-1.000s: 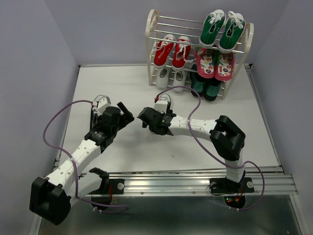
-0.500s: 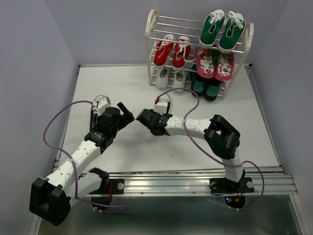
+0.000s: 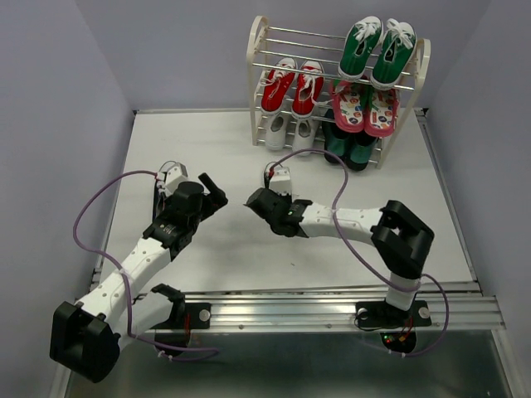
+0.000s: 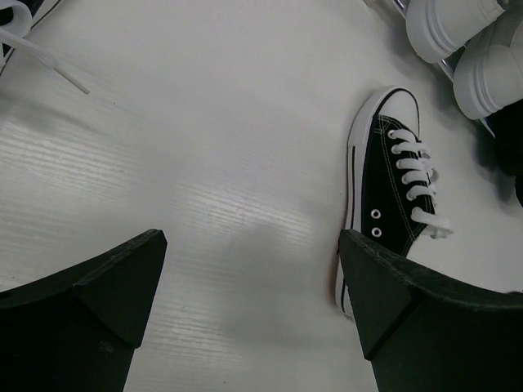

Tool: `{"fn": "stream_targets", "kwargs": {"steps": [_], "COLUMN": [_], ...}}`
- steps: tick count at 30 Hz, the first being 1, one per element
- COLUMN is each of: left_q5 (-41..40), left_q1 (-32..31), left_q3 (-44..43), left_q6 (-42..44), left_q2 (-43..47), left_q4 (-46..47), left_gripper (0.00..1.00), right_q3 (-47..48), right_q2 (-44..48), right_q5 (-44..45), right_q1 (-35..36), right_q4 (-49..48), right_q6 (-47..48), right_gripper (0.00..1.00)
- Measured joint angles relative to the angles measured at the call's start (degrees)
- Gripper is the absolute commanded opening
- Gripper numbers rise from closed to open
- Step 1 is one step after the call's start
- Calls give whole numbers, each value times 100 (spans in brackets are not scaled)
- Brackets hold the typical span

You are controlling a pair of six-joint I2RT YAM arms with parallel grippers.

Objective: Place and organize the shoes onto the shoe shelf

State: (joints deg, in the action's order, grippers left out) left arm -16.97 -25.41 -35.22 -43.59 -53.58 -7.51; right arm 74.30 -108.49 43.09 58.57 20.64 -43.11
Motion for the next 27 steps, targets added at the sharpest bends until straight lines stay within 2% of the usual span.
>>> {"fn": "stream_targets", "kwargs": {"steps": [6,11,14,18,22,27], "left_q5": [-61,-160,-234,-308,-334,-339], "left_q1": [0,2,2,2,2,2], "left_q3": [0,2,0,0,0,2], "left_q6": [0,-7,-28,-44,-48,-63], "left_q2": [4,4,4,2,-2,-2], "left_q4": [-4,-9,-15,-42,-94,-219], "left_gripper": [99,99,99,99,99,99], "right_q3": [-1325,-1847,-1974,-1961,-1840,-2096], "right_q2": [1692,2946,3462,3609,3449,3604], "right_q5": [-109,-203,-238,-227,-199,-708], "right_q1": [-9,-9,-9,-9,-7,2], "right_q4": [-754,-1493,-1834,-2162,-2087,-1799], "right_q6": [1805,3158,3827,4411,4358,3427], "right_gripper": [1,1,1,1,1,1]}}
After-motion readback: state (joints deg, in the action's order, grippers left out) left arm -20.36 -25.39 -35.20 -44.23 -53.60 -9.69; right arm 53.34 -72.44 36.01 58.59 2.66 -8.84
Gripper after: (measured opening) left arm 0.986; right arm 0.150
